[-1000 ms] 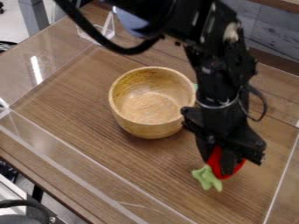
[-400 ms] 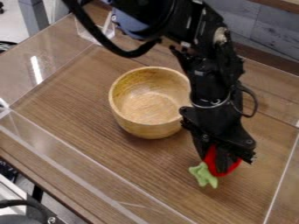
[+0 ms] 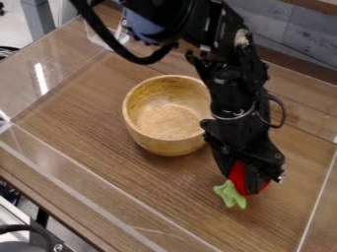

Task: Move the red fruit to the right

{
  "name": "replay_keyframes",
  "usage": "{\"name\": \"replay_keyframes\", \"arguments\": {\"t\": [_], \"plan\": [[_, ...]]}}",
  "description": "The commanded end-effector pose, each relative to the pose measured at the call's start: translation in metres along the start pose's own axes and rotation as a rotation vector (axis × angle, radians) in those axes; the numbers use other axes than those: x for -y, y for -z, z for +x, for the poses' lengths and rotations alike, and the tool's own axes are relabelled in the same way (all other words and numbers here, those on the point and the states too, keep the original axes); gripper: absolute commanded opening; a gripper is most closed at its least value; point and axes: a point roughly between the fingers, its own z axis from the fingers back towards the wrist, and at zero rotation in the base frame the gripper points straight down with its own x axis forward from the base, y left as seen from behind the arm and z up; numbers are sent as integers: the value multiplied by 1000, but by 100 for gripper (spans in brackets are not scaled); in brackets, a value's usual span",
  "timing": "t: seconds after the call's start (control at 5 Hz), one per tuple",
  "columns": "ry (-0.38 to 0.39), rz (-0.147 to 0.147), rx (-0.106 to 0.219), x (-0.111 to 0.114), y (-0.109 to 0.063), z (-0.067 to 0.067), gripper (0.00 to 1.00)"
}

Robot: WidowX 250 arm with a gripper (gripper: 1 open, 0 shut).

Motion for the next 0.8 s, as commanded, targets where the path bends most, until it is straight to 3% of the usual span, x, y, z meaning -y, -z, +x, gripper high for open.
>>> {"name": "replay_keyframes", "arguments": {"t": [0.0,0.4,0.6], "plan": [[-7,-12,28,-2,-4,5,100],[-13,-21,43,5,-6,4,100],[-17,-10,29,7,-10,5,100]]}}
